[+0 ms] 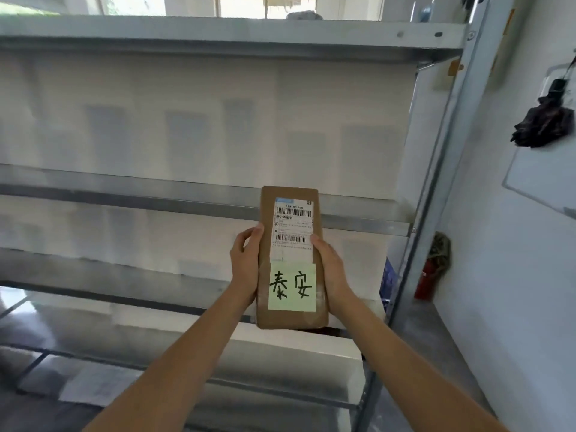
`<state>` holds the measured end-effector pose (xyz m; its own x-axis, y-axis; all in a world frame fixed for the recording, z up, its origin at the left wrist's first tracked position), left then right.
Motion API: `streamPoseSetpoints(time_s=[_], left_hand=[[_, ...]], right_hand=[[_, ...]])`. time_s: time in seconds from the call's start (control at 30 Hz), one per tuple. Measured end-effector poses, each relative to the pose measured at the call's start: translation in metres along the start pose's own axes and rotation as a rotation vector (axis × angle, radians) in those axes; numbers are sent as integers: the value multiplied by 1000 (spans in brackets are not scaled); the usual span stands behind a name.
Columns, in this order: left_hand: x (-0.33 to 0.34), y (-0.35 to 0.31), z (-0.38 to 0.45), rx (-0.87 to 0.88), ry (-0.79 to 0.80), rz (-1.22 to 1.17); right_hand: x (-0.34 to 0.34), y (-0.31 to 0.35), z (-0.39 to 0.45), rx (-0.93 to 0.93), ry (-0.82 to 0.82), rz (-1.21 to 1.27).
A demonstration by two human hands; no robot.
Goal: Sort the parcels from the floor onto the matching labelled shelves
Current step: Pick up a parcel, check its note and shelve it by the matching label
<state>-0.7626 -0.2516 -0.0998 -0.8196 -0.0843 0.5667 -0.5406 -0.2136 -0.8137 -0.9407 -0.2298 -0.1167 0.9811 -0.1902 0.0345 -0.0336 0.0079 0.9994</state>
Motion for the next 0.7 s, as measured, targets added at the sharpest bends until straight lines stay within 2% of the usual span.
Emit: streamPoseSetpoints(time_s=[0.37, 0.7], left_hand=[[-96, -71, 36, 200, -277, 75], [-202, -129, 46, 242, -450, 118]], right_hand=[[144, -10, 57, 17, 354, 23], [273, -17, 45, 42, 516, -6]])
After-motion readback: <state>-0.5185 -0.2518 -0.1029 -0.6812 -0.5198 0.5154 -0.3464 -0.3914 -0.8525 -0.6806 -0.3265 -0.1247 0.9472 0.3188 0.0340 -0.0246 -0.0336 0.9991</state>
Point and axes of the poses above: each hand's wrist, its own z-axis towards the middle knuckle, its own x-axis out of the palm, y = z × x, the point moved 7 cm from there along z, towards the middle knuckle, and after that the axes turned 15 degrees about -z, right-handed, at the moved point
